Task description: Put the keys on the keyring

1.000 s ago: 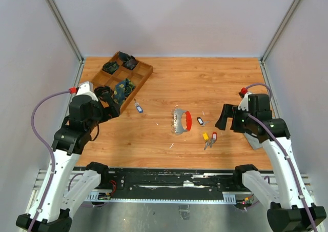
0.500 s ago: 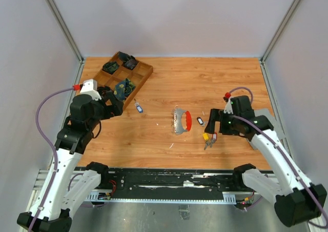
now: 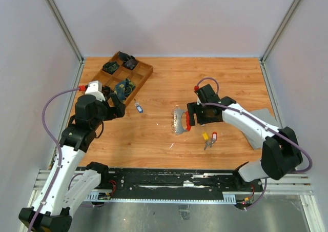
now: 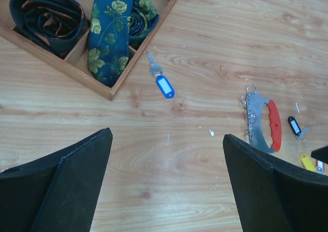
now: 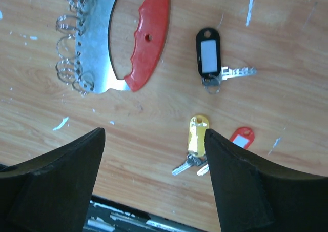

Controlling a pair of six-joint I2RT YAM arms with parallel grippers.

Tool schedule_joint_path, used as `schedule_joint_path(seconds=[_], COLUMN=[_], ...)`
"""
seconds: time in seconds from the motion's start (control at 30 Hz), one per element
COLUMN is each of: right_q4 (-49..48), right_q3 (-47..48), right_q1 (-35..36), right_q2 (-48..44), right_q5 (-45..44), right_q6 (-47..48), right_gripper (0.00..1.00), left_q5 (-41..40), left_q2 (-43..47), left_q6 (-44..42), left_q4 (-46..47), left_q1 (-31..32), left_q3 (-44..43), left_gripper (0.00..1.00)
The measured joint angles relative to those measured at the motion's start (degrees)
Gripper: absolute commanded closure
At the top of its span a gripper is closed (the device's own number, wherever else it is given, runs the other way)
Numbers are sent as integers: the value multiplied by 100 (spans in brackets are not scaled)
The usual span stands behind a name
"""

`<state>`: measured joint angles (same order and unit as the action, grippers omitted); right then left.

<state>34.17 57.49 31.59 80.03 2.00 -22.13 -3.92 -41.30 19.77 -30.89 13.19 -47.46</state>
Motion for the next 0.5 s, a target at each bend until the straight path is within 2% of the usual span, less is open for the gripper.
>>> schedule_joint_path(seconds=[0.23, 0.5], right_q4=[-387, -595], right_q3=[433, 1062], right_q1=[20, 192], right_q2=[887, 1954], right_q5=[-114, -304], right_q6=[98, 284], right_gripper=[31, 37], left_q5=[-4, -4], left_q2=[-98, -133], left_q6=[2, 2], left_q4=[57, 83], left_q1=[0, 0], left_q3=[13, 28], left_gripper=[5, 5])
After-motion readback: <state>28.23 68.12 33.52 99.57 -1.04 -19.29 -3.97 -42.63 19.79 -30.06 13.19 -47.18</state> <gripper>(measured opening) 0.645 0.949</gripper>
